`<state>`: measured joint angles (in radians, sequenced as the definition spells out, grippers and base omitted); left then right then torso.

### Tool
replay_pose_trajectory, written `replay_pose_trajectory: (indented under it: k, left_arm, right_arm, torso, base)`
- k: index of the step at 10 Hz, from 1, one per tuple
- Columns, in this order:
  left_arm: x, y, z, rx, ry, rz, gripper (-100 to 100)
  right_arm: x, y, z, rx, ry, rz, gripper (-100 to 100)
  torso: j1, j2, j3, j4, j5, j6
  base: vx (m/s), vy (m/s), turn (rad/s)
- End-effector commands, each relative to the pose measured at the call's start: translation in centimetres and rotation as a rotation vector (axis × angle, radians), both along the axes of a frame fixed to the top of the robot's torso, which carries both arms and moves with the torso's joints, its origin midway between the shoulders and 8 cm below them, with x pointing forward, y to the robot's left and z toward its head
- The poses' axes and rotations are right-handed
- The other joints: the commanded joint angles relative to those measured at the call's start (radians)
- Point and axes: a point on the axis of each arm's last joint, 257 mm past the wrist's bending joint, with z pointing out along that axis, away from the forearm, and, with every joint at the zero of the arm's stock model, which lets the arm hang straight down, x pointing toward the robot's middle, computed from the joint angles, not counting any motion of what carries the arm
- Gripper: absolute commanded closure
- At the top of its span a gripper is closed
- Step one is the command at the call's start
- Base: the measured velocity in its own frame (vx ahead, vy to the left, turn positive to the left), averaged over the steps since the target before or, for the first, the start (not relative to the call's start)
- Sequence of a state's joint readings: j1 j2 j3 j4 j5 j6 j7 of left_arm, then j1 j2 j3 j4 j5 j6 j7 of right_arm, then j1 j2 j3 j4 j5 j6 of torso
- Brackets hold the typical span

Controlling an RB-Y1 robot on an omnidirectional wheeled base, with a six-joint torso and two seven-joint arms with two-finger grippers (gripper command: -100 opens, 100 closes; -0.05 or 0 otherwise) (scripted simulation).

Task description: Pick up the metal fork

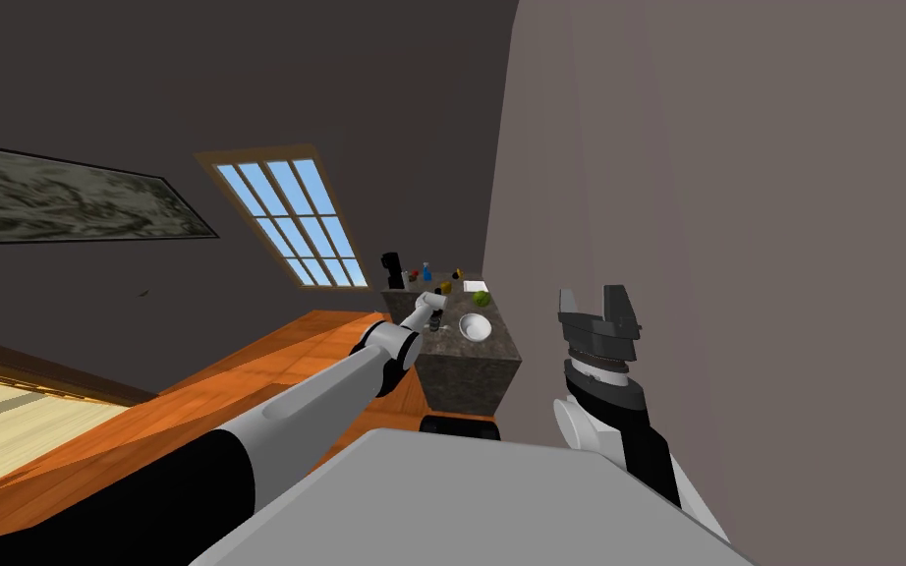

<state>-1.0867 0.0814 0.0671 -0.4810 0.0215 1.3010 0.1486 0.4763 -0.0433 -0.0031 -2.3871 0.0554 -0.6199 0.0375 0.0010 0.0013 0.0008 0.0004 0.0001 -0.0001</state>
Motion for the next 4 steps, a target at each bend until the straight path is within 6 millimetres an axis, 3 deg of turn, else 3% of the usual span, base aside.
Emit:
replay_pose_trajectory:
  k: [1,2,3,4]
  left_arm:
    - [0.11,-0.21,0.77,0.000,0.000,0.000,100]
    - [0.27,-0.41,1.48,0.000,0.000,-0.001,100]
    - [0.20,-0.31,0.92,0.000,0.001,0.000,100]
    - [0.23,-0.33,0.96,0.000,0.001,0.000,0]
  right_arm:
    - [0.00,0.00,0.00,0.000,0.000,0.000,0]
    - [0.00,0.00,0.00,0.000,0.000,0.000,0]
    - [0.00,0.00,0.00,0.000,0.000,0.000,0]
    - [0.00,0.00,0.00,0.000,0.000,0.000,0]
  torso:
    - [0.000,0.000,0.000,0.000,0.000,0.000]
    - [0.000,0.001,0.000,0.000,0.000,0.000]
    - [0.000,0.001,0.001,0.000,0.000,0.000]
    - [0.000,0.000,0.000,0.000,0.000,0.000]
  base:
    - [-0.027,0.012,-0.001]
    - [-0.027,0.008,0.006]
    - [-0.012,0.004,-0.001]
    - [0.000,0.000,0.000]
